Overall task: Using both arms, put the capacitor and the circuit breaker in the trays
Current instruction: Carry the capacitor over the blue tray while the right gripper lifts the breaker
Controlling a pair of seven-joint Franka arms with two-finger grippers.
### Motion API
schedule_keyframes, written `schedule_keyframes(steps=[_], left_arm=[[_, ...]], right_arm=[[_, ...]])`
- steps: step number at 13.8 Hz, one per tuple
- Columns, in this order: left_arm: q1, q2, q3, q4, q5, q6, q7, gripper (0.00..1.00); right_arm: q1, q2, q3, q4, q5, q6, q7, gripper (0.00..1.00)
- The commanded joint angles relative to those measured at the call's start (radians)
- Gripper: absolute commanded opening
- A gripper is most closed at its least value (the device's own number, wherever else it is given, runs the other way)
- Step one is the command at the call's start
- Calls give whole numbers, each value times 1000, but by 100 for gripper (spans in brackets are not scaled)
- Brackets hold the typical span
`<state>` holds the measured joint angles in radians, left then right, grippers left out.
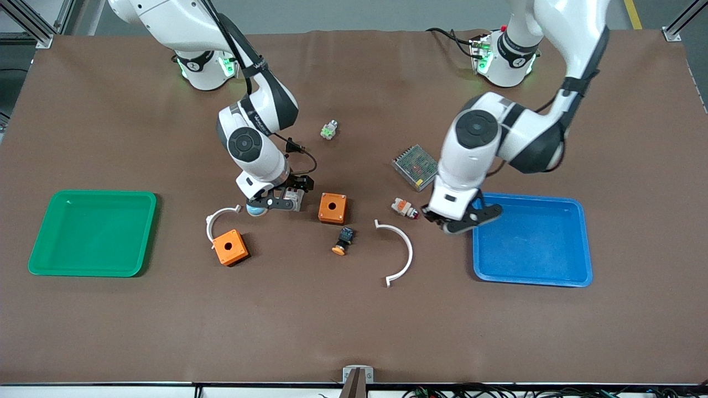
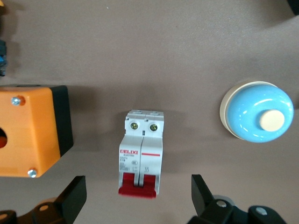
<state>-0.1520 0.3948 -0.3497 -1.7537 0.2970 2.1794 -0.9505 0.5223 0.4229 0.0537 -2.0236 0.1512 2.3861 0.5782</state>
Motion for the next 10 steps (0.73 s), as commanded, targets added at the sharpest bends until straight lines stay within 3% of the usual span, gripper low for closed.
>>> schedule_keyframes(steps=[1,3,6,10], left_arm=[[90,-28,-9,-21,8,-71,131,0],[156,-16,-9,-21,8,-75,200,0],[236,2,-9,-21,8,-75,286,0],[287,27,-9,-20,10,-64,343,0]], right_arm=[[1,43,0,31,14,30,8,97],[1,47,-2,31,14,31,8,85],[-2,47,0,33,14,31,8,52],[-18,47,-2,39,21,19,11,17]])
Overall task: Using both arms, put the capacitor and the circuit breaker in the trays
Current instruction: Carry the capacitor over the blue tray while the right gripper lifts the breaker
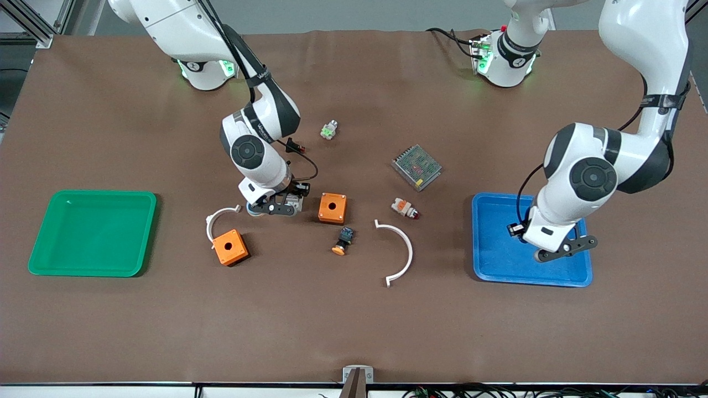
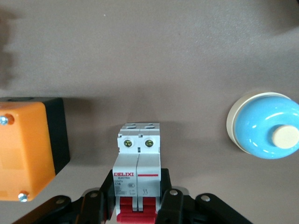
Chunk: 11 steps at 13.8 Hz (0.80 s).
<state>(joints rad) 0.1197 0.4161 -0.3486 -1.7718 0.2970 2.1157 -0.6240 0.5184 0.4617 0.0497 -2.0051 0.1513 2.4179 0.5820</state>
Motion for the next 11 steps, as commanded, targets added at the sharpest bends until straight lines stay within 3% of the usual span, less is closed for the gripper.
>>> schedule_keyframes(steps=[1,4,11], left_arm=[[31,7,-10,-2,10,1,35,0],[74,27,-10,-3,10,3,82,0],[169,153,-12,-5,10,130,132,0]], right_arm=[[-20,6,2,22,20,-17,6,14],[-47,-26,-1,28,19,-83,-10,13],[-295,-150,-2,284,11,-728,-131,13]])
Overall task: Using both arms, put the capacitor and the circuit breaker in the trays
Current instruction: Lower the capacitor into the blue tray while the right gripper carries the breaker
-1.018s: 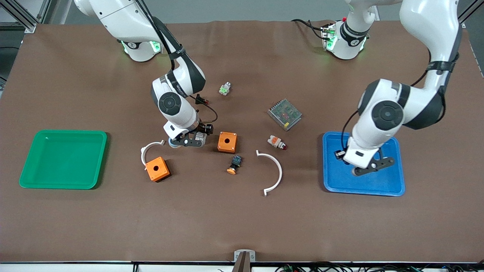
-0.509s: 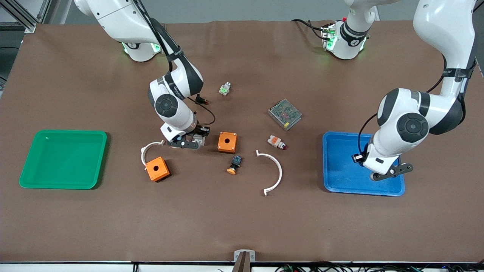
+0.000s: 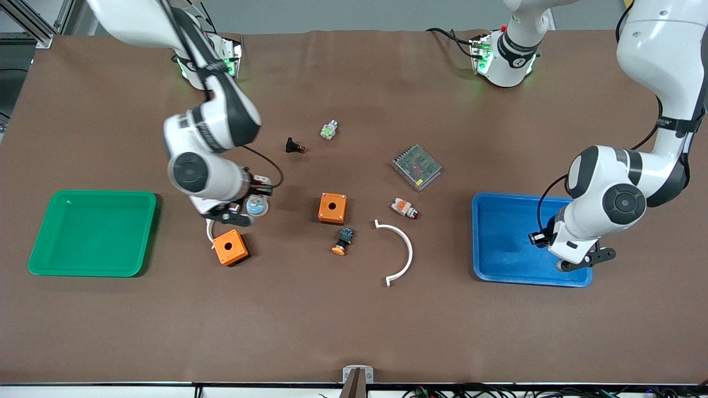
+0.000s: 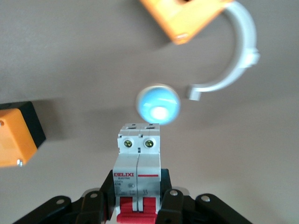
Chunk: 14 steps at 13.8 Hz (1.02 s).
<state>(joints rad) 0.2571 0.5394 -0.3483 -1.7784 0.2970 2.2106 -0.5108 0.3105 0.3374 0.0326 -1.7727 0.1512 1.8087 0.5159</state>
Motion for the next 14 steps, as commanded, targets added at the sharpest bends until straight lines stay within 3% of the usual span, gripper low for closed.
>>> schedule_keyframes(steps=[1,4,6,7,8,9,14], left_arm=[[34,39,-11,0,8,44,18,0],[48,85,-12,5,8,64,18,2],[48,102,-11,10,8,72,18,21],[47,103,-11,11,8,72,18,40],[47,103,-11,11,8,72,17,75],[48,97,-11,11,8,72,18,99],[42,16,-27,27,7,51,14,100]], right_arm=[[-129,-34,13,71,8,-167,-109,13],[-269,-44,13,120,-106,-247,-297,13],[-377,-35,13,143,-159,-244,-461,13],[-433,-31,13,157,-168,-233,-553,13],[-476,-15,13,180,-173,-232,-621,13],[-502,15,13,199,-186,-218,-655,13],[-596,135,13,207,-228,-28,-807,14]])
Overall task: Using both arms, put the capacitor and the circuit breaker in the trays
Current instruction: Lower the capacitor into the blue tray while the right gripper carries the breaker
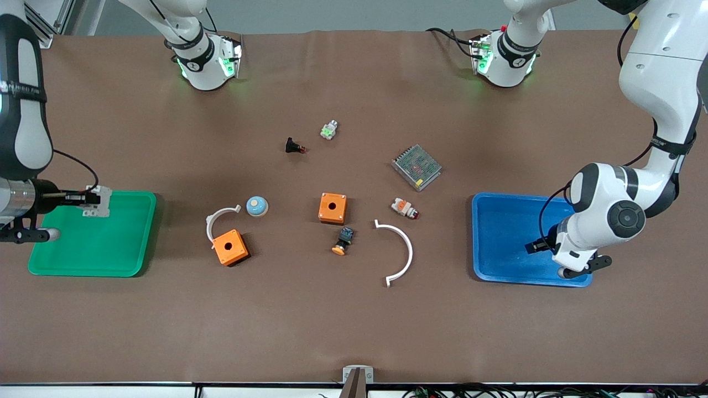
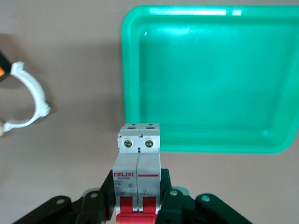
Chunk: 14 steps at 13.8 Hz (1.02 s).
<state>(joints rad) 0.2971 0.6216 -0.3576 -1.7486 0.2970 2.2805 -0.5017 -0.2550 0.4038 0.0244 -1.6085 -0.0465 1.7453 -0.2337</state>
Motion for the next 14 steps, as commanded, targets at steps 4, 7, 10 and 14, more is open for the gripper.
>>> schedule_keyframes(steps=[4,7,10,14], left_arm=[[-1,-189,-47,23,8,-87,8,100],[4,-227,-87,98,10,-243,14,100],[4,-287,-113,167,7,-390,69,100],[8,-355,-135,262,-100,-564,156,100]], right_arm=[[-75,138,20,44,-33,135,-59,15],[-107,156,20,39,-58,210,-56,15],[-139,185,20,32,-56,275,-55,15],[-164,214,20,6,-55,339,-55,15]])
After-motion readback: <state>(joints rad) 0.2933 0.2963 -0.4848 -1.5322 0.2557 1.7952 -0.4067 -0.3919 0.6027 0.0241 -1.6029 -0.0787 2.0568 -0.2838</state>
